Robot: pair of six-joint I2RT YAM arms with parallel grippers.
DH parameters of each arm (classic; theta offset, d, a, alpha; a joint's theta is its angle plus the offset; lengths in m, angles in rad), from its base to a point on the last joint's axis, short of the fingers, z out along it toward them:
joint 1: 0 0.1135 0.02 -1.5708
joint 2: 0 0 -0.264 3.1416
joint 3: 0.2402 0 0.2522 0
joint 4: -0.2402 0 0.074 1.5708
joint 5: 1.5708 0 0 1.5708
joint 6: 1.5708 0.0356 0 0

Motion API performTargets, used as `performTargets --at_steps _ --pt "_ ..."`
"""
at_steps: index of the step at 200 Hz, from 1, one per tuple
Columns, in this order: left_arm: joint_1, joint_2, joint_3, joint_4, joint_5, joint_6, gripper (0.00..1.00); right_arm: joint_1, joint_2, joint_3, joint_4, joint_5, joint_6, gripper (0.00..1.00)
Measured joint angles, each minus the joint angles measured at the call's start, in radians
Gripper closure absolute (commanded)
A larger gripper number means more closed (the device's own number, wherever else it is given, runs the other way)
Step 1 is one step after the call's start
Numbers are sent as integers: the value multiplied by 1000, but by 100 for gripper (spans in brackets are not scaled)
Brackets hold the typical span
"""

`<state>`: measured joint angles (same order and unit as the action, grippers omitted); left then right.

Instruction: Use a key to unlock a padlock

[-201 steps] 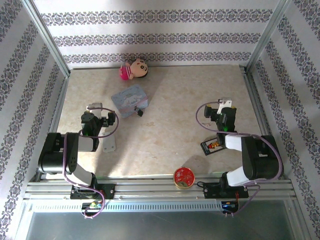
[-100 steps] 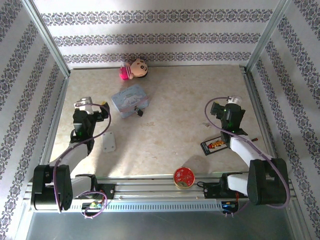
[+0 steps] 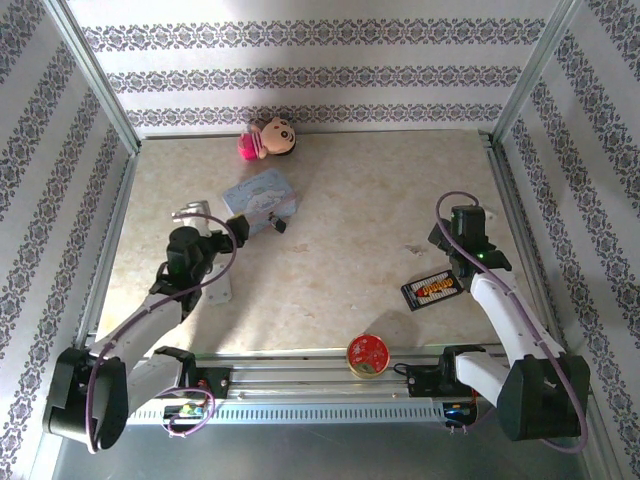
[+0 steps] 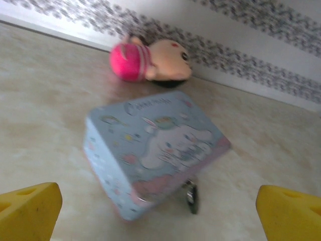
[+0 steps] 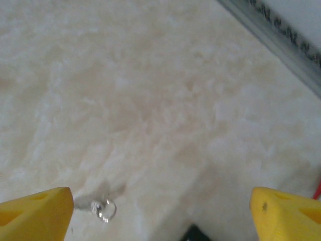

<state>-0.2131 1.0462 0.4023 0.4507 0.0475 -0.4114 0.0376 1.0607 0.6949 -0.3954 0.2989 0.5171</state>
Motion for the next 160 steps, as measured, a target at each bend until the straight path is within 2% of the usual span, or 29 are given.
performTargets --at_steps 26,59,89,160 --pt "-71 66 0 9 5 -45 1 0 0 12 -108 -24 50 25" --pt "-87 134 1 13 9 -92 1 0 4 12 -163 -73 91 32" --pt "-87 157 22 14 12 -113 1 0 46 12 -154 -127 122 39" --pt "-87 196 50 64 27 -140 1 13 221 12 -39 -243 196 44"
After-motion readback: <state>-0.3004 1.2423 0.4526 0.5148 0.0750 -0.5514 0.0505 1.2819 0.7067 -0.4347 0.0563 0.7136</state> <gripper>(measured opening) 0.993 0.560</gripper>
